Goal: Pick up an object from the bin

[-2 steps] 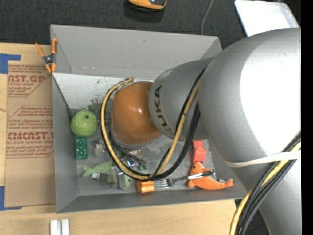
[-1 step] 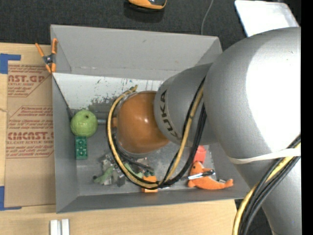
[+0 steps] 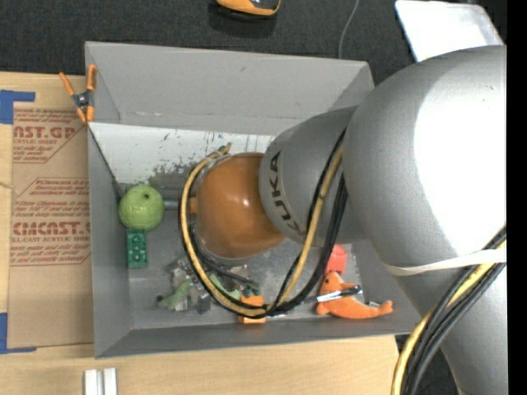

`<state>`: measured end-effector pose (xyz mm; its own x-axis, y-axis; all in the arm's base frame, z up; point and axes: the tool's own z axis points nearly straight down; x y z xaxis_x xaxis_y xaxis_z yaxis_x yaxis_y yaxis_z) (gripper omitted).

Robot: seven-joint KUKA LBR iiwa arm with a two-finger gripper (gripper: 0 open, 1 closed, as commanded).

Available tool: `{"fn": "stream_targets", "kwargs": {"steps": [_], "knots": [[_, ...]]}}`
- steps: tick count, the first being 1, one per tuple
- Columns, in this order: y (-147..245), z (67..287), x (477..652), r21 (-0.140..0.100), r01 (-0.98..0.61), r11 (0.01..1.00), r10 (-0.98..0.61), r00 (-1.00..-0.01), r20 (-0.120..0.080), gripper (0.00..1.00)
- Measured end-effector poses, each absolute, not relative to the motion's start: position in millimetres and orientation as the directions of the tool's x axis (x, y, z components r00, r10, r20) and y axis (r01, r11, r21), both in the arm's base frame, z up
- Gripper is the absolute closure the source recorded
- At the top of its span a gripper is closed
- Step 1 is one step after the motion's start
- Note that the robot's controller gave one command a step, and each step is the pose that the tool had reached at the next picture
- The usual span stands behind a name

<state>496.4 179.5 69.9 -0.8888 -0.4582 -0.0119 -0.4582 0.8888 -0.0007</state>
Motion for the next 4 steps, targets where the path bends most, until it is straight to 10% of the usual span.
{"fn": "stream_targets", "kwargs": {"steps": [4], "knots": [[181,160,494.9,-0.001,-0.459,0.888,-0.459,-0.888,-0.009,1.0]]}}
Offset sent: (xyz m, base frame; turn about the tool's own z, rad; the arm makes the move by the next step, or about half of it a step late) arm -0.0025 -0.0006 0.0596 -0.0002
